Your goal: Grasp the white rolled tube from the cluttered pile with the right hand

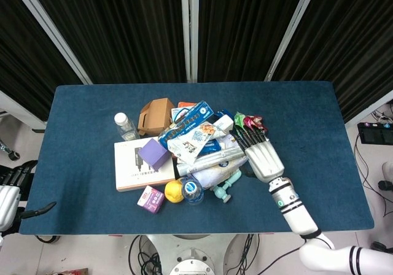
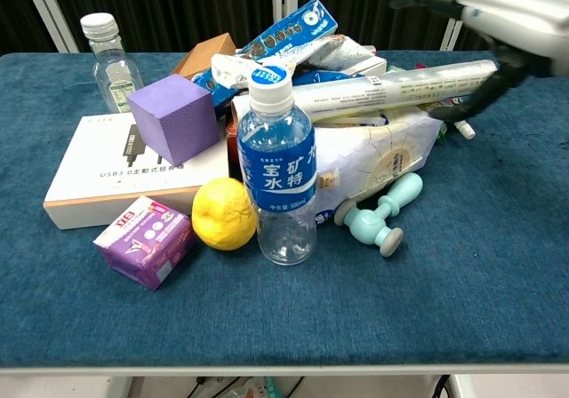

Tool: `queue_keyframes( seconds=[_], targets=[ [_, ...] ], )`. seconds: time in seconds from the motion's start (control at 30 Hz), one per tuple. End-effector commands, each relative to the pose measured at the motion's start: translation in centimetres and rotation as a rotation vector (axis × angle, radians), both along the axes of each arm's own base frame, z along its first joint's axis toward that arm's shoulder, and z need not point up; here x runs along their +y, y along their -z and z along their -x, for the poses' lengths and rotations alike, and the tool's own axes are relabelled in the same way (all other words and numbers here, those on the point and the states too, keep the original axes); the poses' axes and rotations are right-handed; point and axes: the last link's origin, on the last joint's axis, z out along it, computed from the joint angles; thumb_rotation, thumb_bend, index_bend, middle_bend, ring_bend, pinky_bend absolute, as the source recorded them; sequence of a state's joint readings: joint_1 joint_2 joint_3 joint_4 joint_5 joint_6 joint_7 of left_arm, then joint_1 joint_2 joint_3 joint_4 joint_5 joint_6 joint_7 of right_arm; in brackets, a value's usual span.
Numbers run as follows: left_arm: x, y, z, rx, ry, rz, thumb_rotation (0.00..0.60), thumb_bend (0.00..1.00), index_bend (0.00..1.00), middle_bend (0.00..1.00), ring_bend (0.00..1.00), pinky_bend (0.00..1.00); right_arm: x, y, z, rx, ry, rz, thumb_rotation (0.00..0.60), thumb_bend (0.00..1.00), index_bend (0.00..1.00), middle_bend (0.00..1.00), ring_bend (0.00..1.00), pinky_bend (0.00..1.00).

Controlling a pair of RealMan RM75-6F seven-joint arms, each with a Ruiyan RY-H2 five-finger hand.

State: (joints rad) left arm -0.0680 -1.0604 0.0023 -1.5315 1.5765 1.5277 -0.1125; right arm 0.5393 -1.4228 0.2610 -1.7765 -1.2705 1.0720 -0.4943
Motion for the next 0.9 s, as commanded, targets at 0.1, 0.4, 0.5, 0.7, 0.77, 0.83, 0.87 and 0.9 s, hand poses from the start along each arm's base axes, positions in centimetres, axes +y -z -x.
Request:
queue_keyframes(
  seconds=[0.1, 0.4, 0.5, 0.7, 0.77, 0.83, 0.87, 0.9],
  targets=[
    [0.1, -0.1, 0.0, -0.001, 0.001, -0.004, 0.244, 0.06, 0.09, 0.11, 0.14, 0.25, -0.6, 1.9, -2.3, -0.023, -0.027, -0.035, 0.600, 0.15, 0.01, 0.08, 0.00, 0.05],
    [0.0, -0.2, 0.2, -0.004, -0.002, -0.009, 0.248, 0.06, 0.09, 0.11, 0.14, 0.25, -0.3, 3.6, -2.8, 0.026, -0.036, -0.033, 0.600, 0.17, 0.17, 0.18, 0.10, 0.18],
    [-0.1, -0.2, 0.3, -0.005, -0.004, -0.009, 0.247, 0.06, 0.09, 0.11, 0.14, 0.25, -0.2, 3.8, -2.8, 0.028, -0.042, -0.019, 0.600, 0.18, 0.24, 0.23, 0.14, 0.22],
    [-0.2, -0.2, 0.4, -0.007, -0.004, -0.010, 0.264, 0.06, 0.09, 0.11, 0.14, 0.25, -0.1, 3.7, -2.8, 0.020, -0.053, 0.015, 0.600, 0.18, 0.32, 0.28, 0.19, 0.26],
    [-0.1, -0.2, 0.4, -0.006, -0.004, -0.010, 0.271, 0.06, 0.09, 0.11, 0.14, 0.25, -0.1, 3.6, -2.7, 0.018, -0.054, 0.026, 0.600, 0.18, 0.33, 0.29, 0.20, 0.27],
    [-0.1, -0.2, 0.4, -0.006, -0.005, -0.008, 0.278, 0.06, 0.09, 0.11, 0.14, 0.25, 0.0, 3.6, -2.6, 0.018, -0.056, 0.033, 0.600, 0.18, 0.34, 0.30, 0.21, 0.27],
    [-0.1, -0.2, 0.4, -0.005, -0.005, -0.007, 0.279, 0.06, 0.09, 0.11, 0.14, 0.25, 0.0, 3.6, -2.6, 0.021, -0.055, 0.035, 0.600, 0.18, 0.35, 0.30, 0.21, 0.28],
    [-0.1, -0.1, 0.4, -0.005, -0.006, -0.005, 0.280, 0.06, 0.09, 0.11, 0.14, 0.25, 0.1, 3.6, -2.5, 0.024, -0.053, 0.035, 0.600, 0.18, 0.35, 0.31, 0.21, 0.28]
  ],
)
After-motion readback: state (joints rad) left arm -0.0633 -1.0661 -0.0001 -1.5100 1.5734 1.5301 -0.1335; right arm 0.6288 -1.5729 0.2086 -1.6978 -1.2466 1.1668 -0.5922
